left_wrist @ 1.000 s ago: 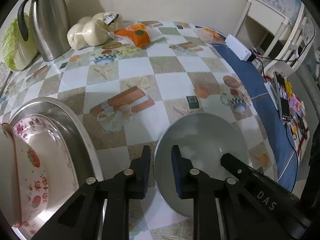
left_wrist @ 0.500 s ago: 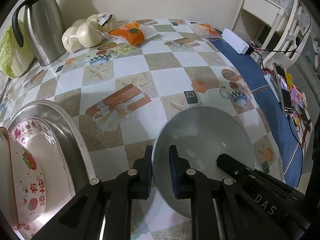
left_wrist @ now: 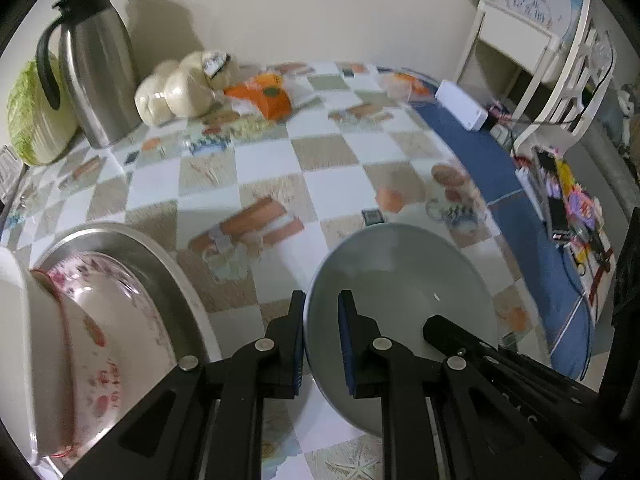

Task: Organize plates and bowls
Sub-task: 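Close both grippers on the white round bowl rim, then lift the white round bowl with both grippers and carry it over the basin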

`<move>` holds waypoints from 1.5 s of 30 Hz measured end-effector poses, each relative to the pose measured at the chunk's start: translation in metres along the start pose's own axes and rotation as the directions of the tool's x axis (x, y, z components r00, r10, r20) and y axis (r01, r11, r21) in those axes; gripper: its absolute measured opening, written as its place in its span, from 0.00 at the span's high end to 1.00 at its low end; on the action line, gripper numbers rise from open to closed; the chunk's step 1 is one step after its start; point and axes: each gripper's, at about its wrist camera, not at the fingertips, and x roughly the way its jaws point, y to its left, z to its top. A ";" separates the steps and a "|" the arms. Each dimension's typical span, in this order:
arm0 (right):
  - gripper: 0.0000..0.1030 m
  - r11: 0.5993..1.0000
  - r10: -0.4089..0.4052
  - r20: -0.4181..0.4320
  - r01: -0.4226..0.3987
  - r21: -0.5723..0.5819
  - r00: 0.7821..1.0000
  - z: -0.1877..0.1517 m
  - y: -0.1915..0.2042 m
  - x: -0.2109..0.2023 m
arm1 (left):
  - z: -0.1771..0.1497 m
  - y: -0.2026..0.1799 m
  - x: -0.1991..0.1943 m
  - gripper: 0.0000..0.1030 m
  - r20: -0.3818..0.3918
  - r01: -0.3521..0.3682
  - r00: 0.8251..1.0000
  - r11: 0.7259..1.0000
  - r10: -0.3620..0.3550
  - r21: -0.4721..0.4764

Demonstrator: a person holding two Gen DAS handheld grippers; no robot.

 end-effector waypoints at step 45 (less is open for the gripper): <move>0.85 0.958 0.204 0.082 -0.181 -0.223 0.976 -0.047 0.170 -0.056 | -0.005 0.139 -0.153 0.84 0.236 0.007 0.970 0.972 0.051 -0.236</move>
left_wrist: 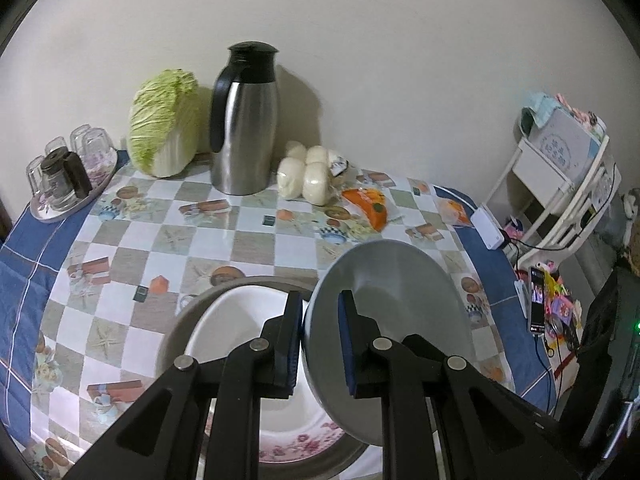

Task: Organize plates and bowls
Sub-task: 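Lift the white round bowl with both grippers and carry it over the basin, then lower the white round bowl into the white square bowl in the stack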

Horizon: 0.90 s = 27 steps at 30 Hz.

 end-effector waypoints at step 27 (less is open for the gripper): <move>0.84 0.994 -0.006 -0.054 0.000 -0.109 0.999 -0.028 0.064 0.037 | -0.004 0.083 -0.002 0.83 -0.036 -0.020 0.999 0.989 0.015 -0.146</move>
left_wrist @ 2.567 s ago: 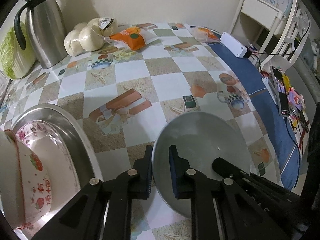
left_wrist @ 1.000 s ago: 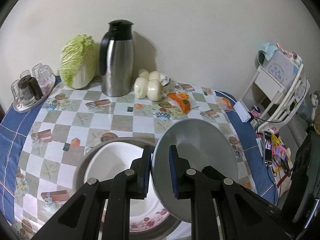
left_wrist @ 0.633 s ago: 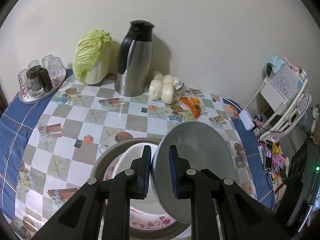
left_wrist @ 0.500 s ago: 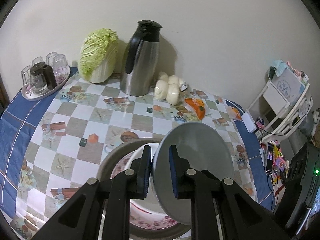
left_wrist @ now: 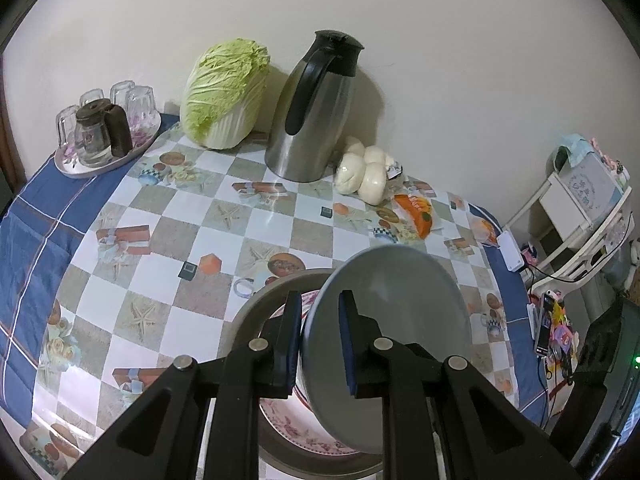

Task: Organize plates and bowls
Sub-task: 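Lower the white round bowl into the white square bowl in the stack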

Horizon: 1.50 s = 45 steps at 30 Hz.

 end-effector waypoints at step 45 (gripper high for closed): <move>0.58 0.998 -0.055 0.036 0.056 -0.029 0.998 0.003 0.002 0.001 | -0.008 0.012 0.035 0.83 -0.090 -0.023 0.996 0.998 0.017 -0.060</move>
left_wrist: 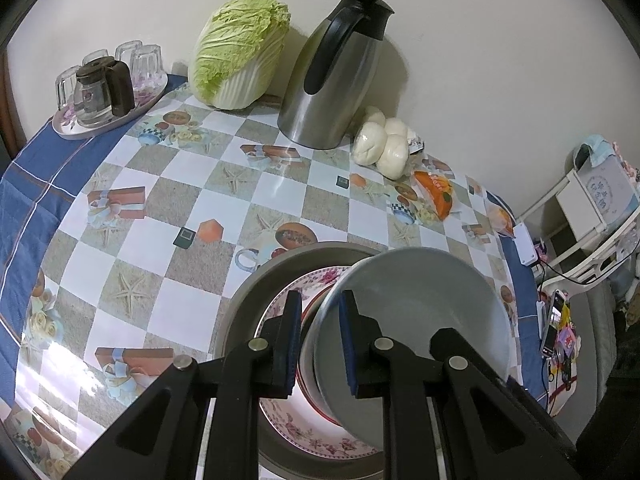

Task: Organize plates and bowls
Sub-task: 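Lower the white round bowl into the white square bowl in the stack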

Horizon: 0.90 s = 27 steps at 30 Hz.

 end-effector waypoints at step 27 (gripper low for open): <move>0.89 0.994 0.055 0.067 -0.061 0.095 0.996 0.008 -0.032 -0.014 | 0.002 0.005 -0.012 0.76 0.027 0.003 1.000 1.000 -0.003 -0.018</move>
